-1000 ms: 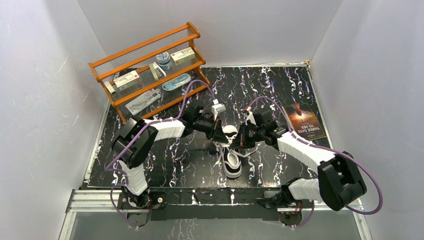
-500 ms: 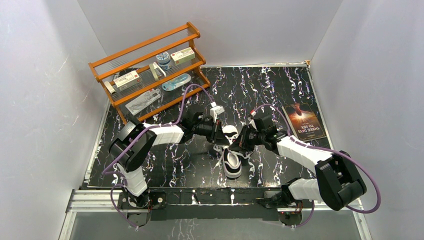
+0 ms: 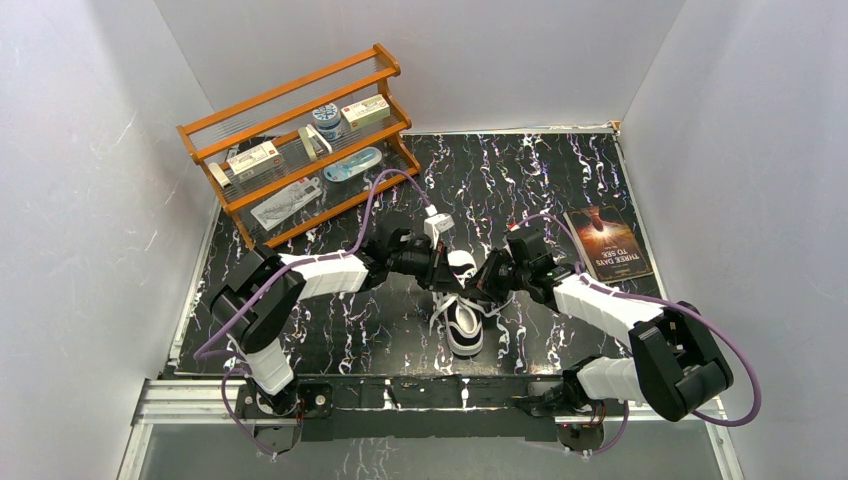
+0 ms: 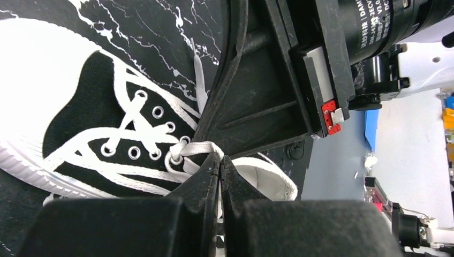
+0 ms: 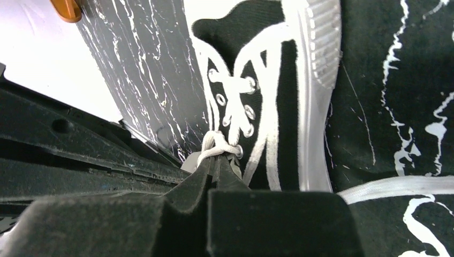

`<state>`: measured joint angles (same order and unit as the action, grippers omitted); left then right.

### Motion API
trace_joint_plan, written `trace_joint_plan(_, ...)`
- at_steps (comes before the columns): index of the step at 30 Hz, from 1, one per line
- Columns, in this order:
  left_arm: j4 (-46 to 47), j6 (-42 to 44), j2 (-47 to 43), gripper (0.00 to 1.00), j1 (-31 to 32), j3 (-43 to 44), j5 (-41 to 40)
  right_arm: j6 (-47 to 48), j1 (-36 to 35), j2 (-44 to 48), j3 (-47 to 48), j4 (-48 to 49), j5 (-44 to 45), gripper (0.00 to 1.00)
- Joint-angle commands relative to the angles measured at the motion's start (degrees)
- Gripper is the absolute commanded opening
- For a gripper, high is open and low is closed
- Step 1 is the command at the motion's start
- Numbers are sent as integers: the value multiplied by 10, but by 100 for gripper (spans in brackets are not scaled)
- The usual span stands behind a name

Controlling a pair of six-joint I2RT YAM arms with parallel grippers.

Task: Tie the shoes

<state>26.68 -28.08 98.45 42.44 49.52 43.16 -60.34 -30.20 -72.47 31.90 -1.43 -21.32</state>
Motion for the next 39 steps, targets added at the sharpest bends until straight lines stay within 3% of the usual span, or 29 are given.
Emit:
trace_joint_plan(1,-33,26,-28,0,17,12,-13,-47,-1,1,-9,50,40,0)
trace_joint_plan(14,16,9,-37,0,39,-42,-43,-66,-1,6,-23,89,53,0)
trace_joint_plan(25,31,43,-56,0,51,-75,-86,-51,-1,-9,-12,81,37,0)
trace_joint_plan(31,46,46,-52,0,51,-84,-90,8,1,6,34,-29,43,23)
trace_joint_plan(39,59,43,-62,0,51,-92,-92,80,14,32,106,-183,55,32)
